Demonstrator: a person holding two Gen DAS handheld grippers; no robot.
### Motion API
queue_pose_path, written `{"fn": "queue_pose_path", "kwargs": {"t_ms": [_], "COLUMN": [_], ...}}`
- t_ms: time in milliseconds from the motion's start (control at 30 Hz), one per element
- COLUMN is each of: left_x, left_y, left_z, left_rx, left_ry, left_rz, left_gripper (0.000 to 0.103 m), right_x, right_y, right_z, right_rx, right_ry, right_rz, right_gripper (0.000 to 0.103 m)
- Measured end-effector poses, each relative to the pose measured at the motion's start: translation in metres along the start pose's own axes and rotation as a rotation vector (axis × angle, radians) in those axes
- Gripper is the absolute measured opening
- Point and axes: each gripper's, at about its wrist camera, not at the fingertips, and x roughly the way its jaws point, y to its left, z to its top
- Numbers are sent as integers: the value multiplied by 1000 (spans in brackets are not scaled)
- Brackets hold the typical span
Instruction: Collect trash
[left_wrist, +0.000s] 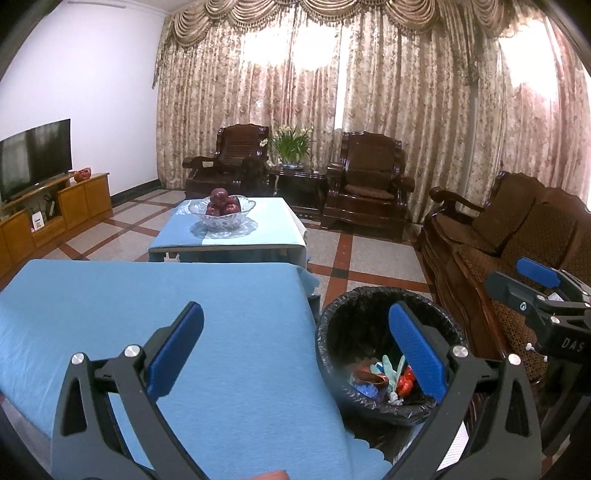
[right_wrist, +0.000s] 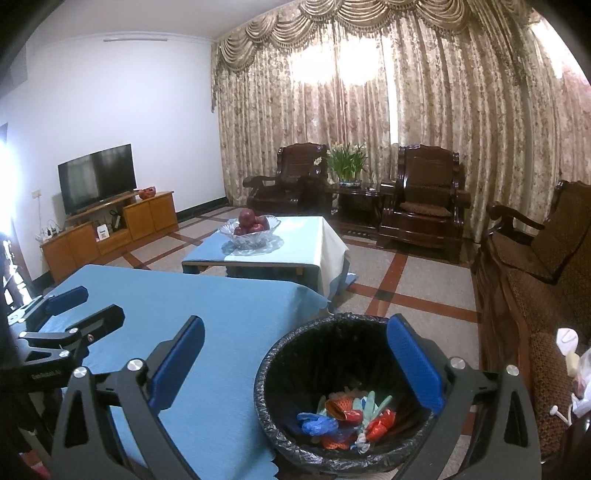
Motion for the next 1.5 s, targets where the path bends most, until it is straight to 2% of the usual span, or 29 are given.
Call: {"fn": "queue_pose_path", "kwargs": {"t_ms": [1500], "left_x": [-2], "left_y": [6], "left_z": [1], "left_rx": [-3], "left_ry": [-1], "left_rz": [4], "left_gripper": [98], "right_x": [0], "right_y": [5], "right_z": [-4], "right_rx": [-5], "right_ry": [-2], "right_rz": [-1], "right_gripper": [97]}}
